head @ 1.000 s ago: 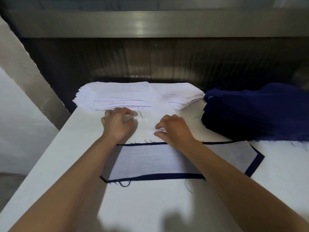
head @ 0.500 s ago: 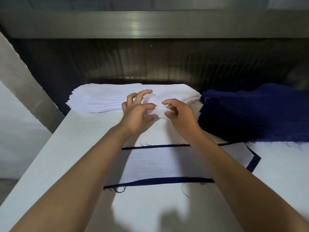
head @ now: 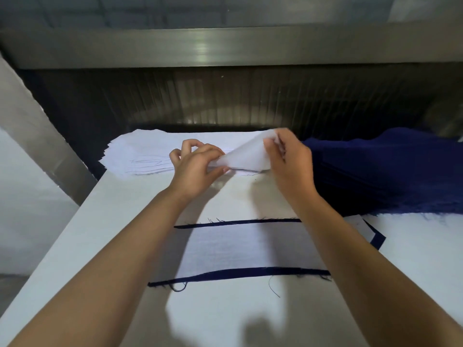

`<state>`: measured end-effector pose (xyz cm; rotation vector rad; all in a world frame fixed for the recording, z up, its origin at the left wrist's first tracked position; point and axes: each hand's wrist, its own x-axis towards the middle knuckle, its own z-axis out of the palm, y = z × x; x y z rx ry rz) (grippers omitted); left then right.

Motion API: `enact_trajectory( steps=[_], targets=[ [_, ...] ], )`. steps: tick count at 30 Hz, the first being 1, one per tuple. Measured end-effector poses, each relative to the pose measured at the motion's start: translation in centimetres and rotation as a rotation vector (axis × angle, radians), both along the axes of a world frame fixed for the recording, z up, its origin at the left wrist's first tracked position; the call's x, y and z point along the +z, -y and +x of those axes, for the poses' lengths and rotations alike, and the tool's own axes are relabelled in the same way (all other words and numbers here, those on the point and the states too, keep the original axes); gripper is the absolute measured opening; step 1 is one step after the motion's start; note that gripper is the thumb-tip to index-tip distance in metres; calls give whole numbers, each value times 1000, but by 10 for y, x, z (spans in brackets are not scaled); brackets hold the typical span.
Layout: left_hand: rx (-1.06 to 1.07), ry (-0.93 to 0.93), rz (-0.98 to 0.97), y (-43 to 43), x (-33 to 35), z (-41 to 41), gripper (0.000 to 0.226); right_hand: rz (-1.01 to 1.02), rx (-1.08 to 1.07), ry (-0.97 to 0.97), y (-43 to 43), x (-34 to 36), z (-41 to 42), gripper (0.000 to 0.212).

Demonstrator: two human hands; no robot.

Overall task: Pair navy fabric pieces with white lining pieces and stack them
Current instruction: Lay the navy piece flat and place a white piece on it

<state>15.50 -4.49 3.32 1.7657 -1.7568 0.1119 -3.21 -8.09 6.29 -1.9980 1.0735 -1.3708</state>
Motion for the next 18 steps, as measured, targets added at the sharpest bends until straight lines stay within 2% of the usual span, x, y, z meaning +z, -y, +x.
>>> enact_trajectory(
  steps=[4, 7, 10, 14, 18],
  targets=[
    [84, 15, -39, -4, 3, 10, 12, 26, -82, 201, 2, 7, -23, 20],
    [136, 24, -28, -11, 6, 21, 10, 54, -185, 248, 10, 5, -44, 7],
    [198, 21, 7, -20, 10, 32, 10, 131, -273, 298, 18, 0, -64, 6],
    [246, 14, 45, -38, 19, 46, 9, 146, -363, 333, 18, -4, -89, 16],
    [222, -24, 66, -58, 28, 52, 18, 175, -404, 284, 12, -11, -108, 4]
  ],
)
